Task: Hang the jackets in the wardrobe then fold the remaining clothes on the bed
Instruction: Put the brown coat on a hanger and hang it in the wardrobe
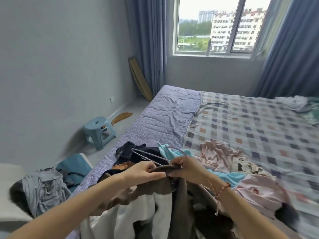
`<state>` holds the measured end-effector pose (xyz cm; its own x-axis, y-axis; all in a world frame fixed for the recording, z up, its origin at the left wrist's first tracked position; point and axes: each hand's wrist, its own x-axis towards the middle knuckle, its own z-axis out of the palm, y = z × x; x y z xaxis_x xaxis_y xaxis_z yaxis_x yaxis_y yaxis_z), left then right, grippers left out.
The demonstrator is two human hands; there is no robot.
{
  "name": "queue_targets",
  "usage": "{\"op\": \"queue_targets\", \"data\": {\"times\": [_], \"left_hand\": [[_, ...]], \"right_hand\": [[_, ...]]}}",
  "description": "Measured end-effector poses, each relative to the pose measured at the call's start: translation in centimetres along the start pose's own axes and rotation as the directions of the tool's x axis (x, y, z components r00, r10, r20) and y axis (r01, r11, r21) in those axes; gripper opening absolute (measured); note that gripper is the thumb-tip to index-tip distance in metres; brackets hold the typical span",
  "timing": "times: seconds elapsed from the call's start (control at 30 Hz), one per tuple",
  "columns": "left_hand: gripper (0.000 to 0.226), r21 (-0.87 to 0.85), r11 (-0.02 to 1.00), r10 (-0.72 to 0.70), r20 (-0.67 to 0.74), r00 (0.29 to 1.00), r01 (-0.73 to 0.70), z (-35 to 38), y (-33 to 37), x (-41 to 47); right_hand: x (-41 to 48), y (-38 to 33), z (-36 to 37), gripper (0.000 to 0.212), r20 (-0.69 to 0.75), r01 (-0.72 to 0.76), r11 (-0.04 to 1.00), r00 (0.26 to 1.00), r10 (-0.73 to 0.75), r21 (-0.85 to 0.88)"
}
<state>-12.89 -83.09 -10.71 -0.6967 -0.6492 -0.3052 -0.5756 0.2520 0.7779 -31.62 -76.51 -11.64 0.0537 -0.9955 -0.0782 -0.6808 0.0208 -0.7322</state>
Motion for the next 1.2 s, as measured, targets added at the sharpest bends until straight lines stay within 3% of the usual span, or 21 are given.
{"op": "queue_targets", "data": {"times": [0.1, 0.17, 0.27, 0.33, 0.4, 0.5, 0.63, 0.83, 0.9, 1.0, 1.07, 1.2], "left_hand": [[0.036, 0.026, 0.998, 0.047, 0.052, 0.998, -0.048, 0.5, 1.8, -3.2], [0.032, 0.23, 0.969, 0.088, 0.005, 0.996, -0.087, 0.6, 2.2, -4.8], [0.022, 0.552, 0.831, 0.238, -0.237, 0.942, -0.071, 0.2, 3.6, -6.8], [0.015, 0.618, 0.786, 0.321, -0.391, 0.862, -0.012, -1.8, 4.8, -6.7], [0.01, 0.649, 0.761, 0.351, -0.394, 0.849, -0.013, -3.4, 6.6, -6.9], [0.013, 0.722, 0.691, 0.277, -0.296, 0.914, 0.025, -3.4, 8.1, -7.1], [0.013, 0.7, 0.69, 0.009, -0.262, 0.965, 0.184, -2.6, 6.9, -5.8], [0.011, 0.621, 0.715, -0.109, -0.353, 0.929, 0.321, -3.6, 3.4, -5.2], [0.022, 0.595, 0.743, -0.104, -0.348, 0.932, 0.305, -3.0, 3.1, -5.4], [0.022, 0.574, 0.785, -0.054, -0.31, 0.949, 0.232, -1.0, 4.2, -6.3], [0.019, 0.56, 0.811, 0.006, -0.298, 0.954, 0.17, 0.7, 5.5, -7.1], [0.012, 0.476, 0.879, 0.11, -0.263, 0.958, 0.029, 3.7, 8.5, -9.8]], "right_hand": [[-2.7, -1.6, -4.3, 0.011, -0.081, 0.008, 0.998, 0.997, -0.014, -0.067], [-4.2, -2.3, -7.0, 0.008, -0.184, 0.002, 0.997, 0.983, -0.015, -0.072], [-7.9, -3.4, -10.4, 0.014, -0.259, -0.003, 0.997, 0.966, -0.018, -0.082], [-9.0, -3.8, -11.3, 0.015, -0.266, 0.01, 0.998, 0.964, -0.026, -0.062], [-10.4, -4.7, -11.6, 0.019, -0.336, 0.019, 1.0, 0.942, -0.02, -0.006], [-12.6, -6.3, -11.5, 0.02, -0.419, 0.049, 0.99, 0.908, 0.011, 0.132], [-15.5, -7.3, -11.1, 0.015, -0.295, -0.059, 0.956, 0.944, 0.147, 0.288], [-16.0, -7.3, -9.5, 0.012, -0.185, -0.155, 0.919, 0.955, 0.234, 0.363], [-14.8, -6.9, -6.6, 0.016, -0.149, -0.191, 0.93, 0.957, 0.247, 0.312], [-12.6, -6.1, -1.6, 0.018, -0.179, -0.181, 0.959, 0.959, 0.221, 0.216], [-11.5, -6.0, 1.1, 0.01, -0.183, -0.161, 0.951, 0.96, 0.214, 0.264], [-9.8, -6.5, 5.4, 0.031, -0.137, -0.059, 0.929, 0.984, 0.116, 0.366]]}}
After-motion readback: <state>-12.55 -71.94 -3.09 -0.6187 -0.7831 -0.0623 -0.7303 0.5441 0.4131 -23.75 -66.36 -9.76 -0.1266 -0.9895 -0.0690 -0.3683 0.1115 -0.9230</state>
